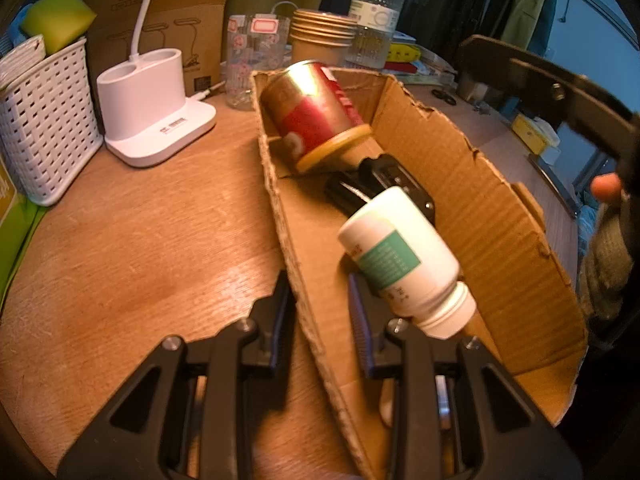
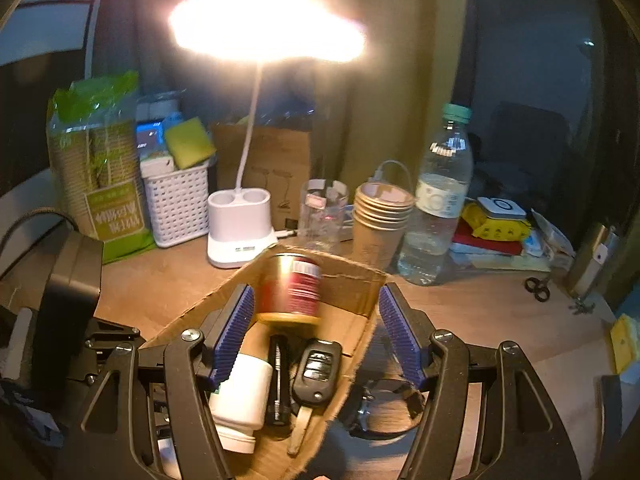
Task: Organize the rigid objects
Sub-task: 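Lower the red tin can into the box and open the right gripper, then move the right gripper to the black wristwatch and grasp its band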
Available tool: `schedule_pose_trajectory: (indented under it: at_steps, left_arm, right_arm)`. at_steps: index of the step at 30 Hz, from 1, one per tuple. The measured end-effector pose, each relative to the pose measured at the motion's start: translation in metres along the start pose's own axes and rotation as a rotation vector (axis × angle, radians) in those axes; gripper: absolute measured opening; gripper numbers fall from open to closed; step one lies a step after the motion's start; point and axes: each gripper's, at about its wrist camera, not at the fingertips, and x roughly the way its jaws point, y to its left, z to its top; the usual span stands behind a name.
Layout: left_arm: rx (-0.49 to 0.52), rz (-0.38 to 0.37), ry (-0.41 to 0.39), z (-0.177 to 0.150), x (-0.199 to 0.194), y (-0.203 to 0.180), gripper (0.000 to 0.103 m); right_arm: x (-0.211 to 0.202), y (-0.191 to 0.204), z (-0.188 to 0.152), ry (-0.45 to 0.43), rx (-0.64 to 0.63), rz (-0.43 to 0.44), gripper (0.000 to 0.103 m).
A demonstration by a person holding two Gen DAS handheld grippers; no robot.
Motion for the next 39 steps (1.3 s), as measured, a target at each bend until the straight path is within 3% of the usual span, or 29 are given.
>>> schedule_pose_trajectory:
  at_steps: [18,39]
  left_arm:
    - [0.000,0.000,0.000,0.000,0.000,0.000,0.030]
    - [0.000,0.000,0.000,0.000,0.000,0.000,0.030]
  right_arm:
    - [-0.017,-0.038,-0.023,0.019,0.119,-0.068,0.068]
    - [0.004,-0.058,-0.048,0.126,0.149,-0.122,0.068]
